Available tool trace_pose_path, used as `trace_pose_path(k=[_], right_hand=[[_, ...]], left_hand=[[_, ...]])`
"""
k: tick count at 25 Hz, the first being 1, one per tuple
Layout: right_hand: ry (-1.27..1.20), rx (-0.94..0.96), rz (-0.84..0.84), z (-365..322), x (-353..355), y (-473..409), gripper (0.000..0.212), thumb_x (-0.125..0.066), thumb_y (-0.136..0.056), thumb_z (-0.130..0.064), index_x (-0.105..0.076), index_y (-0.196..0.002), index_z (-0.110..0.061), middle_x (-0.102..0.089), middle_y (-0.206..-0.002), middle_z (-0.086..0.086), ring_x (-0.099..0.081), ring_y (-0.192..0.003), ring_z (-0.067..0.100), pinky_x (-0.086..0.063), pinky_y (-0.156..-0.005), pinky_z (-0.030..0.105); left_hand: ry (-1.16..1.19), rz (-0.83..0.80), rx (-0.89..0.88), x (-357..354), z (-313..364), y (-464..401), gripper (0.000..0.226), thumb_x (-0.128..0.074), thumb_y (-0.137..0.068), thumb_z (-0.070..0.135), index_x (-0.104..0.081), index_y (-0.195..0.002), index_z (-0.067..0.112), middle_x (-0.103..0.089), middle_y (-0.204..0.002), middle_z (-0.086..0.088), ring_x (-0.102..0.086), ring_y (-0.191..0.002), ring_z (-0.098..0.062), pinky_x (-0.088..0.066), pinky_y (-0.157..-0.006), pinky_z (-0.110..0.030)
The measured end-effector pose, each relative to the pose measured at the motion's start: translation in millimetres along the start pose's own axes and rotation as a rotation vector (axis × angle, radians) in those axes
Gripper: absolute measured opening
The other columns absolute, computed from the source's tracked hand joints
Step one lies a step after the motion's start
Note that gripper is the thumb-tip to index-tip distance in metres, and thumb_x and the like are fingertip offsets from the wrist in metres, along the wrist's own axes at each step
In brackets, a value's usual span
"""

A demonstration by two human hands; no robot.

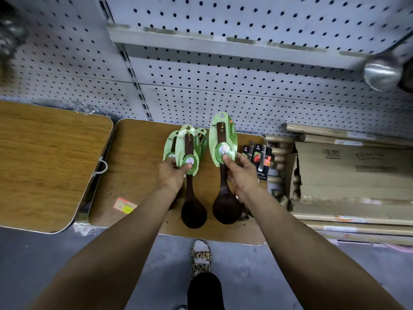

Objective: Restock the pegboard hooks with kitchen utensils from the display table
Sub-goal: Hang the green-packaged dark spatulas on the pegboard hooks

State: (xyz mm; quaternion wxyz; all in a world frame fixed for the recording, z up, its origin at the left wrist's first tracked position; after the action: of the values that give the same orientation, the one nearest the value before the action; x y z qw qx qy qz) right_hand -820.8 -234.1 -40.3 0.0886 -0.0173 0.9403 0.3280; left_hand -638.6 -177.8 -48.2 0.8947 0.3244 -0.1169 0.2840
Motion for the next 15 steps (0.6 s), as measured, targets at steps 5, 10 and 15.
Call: trace_pose_path(k=[5, 10, 15], right_hand=[[-0.087, 0.146, 0.028, -39, 29, 91, 0.023, -0.075, -0.086, -0.010, -0.066, -0.107, -0.014, -0.074, -0.095, 0.006, -0.073, -0.075, 0.015, -0.059, -0.068, 0.034], [-0.135, 0.328, 0.035, -87, 68, 200, 0.032, -0.077, -0.084, -0.010, -0.063, -0.113, -0.009, -0.074, -0.093, 0.009, -0.068, -0.063, 0.017, -0.053, -0.051, 0.026], [-0.183, 0.530, 0.053, -131, 117, 293, 0.023, -0.072, -0.088, -0.011, -0.065, -0.110, -0.008, -0.075, -0.092, 0.006, -0.070, -0.070, 0.014, -0.055, -0.056, 0.025]], left_hand=[[0.149, -0.098, -0.151, 27, 40, 101, 0.026, -0.076, -0.081, 0.014, -0.070, -0.106, 0.009, -0.070, -0.098, -0.004, -0.064, -0.087, -0.019, -0.046, -0.076, -0.025], [0.296, -0.214, -0.343, 56, 88, 218, 0.022, -0.074, -0.082, 0.010, -0.068, -0.104, 0.012, -0.072, -0.099, -0.005, -0.067, -0.087, -0.019, -0.050, -0.075, -0.025], [0.344, -0.334, -0.520, 63, 131, 317, 0.016, -0.070, -0.085, 0.006, -0.067, -0.099, 0.013, -0.071, -0.097, -0.007, -0.066, -0.090, -0.021, -0.052, -0.081, -0.031]])
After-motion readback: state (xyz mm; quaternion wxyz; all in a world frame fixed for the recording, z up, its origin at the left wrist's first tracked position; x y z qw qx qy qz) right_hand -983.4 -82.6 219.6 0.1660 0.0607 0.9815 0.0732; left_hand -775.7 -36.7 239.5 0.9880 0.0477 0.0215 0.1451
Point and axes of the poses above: each hand's wrist, its own y-axis away from the middle knuckle, its own x-axis out of the back of the hand, z = x × y, the point moved 1 cm from there along -y, towards the middle knuckle
